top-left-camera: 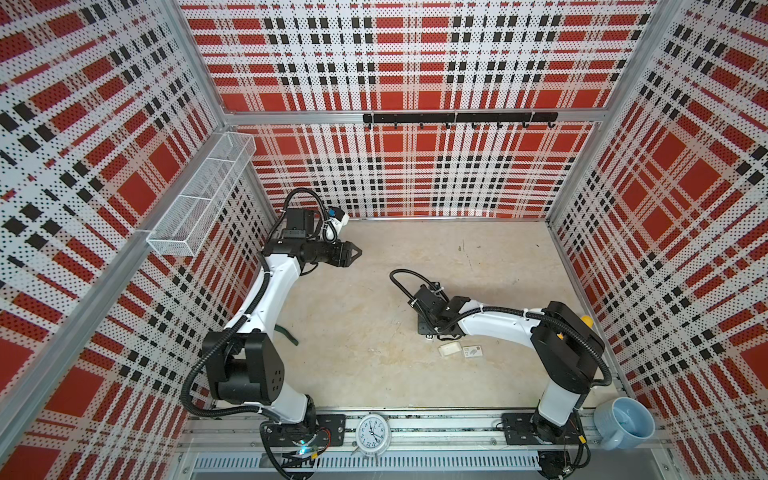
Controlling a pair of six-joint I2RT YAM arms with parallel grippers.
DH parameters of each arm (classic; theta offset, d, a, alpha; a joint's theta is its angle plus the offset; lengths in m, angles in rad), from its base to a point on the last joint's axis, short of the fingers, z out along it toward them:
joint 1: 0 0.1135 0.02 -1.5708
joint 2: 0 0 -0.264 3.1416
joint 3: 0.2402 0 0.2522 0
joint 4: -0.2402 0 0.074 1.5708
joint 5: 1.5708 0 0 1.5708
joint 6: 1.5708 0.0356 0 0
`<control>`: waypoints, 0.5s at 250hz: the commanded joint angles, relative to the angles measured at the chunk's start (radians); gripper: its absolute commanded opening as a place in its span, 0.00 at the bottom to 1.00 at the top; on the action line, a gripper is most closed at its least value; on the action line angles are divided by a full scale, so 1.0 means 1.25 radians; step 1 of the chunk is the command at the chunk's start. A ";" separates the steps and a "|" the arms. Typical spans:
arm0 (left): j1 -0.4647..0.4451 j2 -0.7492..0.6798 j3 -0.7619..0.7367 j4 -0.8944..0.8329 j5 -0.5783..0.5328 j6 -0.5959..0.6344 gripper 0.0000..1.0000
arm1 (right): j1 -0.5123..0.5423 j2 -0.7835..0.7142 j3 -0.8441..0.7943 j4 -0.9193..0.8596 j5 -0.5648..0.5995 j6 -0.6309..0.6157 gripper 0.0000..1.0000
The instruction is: Load the staples into the stapler
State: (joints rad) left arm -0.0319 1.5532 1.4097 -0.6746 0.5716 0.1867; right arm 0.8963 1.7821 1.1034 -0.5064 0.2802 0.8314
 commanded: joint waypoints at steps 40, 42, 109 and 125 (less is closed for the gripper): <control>0.013 0.003 -0.011 0.017 0.016 -0.009 0.65 | 0.007 -0.009 0.017 -0.003 0.020 0.012 0.13; 0.013 0.003 -0.013 0.017 0.016 -0.009 0.65 | 0.007 -0.008 0.017 -0.004 0.020 0.012 0.13; 0.013 0.004 -0.013 0.018 0.017 -0.013 0.65 | 0.007 -0.014 0.008 0.021 0.007 0.017 0.14; 0.013 0.002 -0.014 0.018 0.016 -0.013 0.65 | 0.008 -0.014 0.010 0.018 0.005 0.018 0.13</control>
State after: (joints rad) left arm -0.0246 1.5532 1.4078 -0.6682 0.5762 0.1852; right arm 0.9020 1.7821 1.1034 -0.5037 0.2810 0.8337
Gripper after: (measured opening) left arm 0.647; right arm 0.139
